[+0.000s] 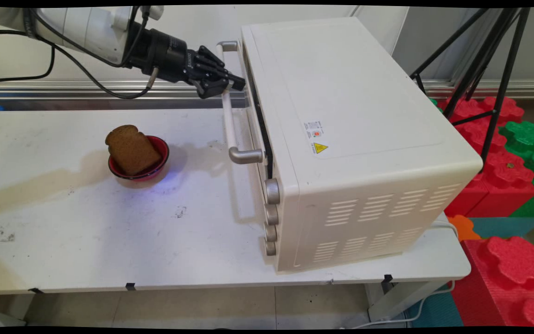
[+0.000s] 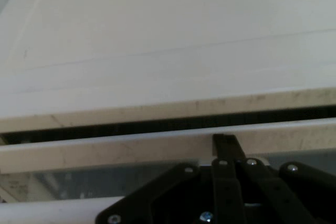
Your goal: Open the oven
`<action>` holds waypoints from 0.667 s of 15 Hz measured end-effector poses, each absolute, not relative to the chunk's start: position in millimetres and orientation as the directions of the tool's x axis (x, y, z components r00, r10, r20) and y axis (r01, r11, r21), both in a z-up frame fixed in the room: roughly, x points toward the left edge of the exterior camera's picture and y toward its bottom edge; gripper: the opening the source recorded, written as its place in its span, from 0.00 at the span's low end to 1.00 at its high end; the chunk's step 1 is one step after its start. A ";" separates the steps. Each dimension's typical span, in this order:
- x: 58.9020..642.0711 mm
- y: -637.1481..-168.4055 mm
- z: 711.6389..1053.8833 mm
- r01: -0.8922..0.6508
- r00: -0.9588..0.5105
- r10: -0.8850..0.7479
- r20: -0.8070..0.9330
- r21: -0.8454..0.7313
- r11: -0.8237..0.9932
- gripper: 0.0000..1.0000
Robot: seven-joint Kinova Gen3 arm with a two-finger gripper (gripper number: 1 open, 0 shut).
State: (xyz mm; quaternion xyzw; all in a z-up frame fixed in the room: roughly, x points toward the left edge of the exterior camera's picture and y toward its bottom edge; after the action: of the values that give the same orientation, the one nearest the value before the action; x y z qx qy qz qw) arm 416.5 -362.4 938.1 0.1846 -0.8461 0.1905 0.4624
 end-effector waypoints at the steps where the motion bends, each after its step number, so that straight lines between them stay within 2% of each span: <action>1: 417.9 -361.4 937.8 -0.488 -0.507 -0.137 0.851 -0.152 0.860 0.00; 10: 444.4 -346.1 920.5 -0.458 -0.583 -0.148 0.799 -0.173 0.872 0.00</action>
State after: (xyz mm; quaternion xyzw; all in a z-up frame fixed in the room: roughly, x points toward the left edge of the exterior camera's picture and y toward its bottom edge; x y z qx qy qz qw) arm 444.4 -346.1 920.5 0.1739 -0.8706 0.1839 0.4219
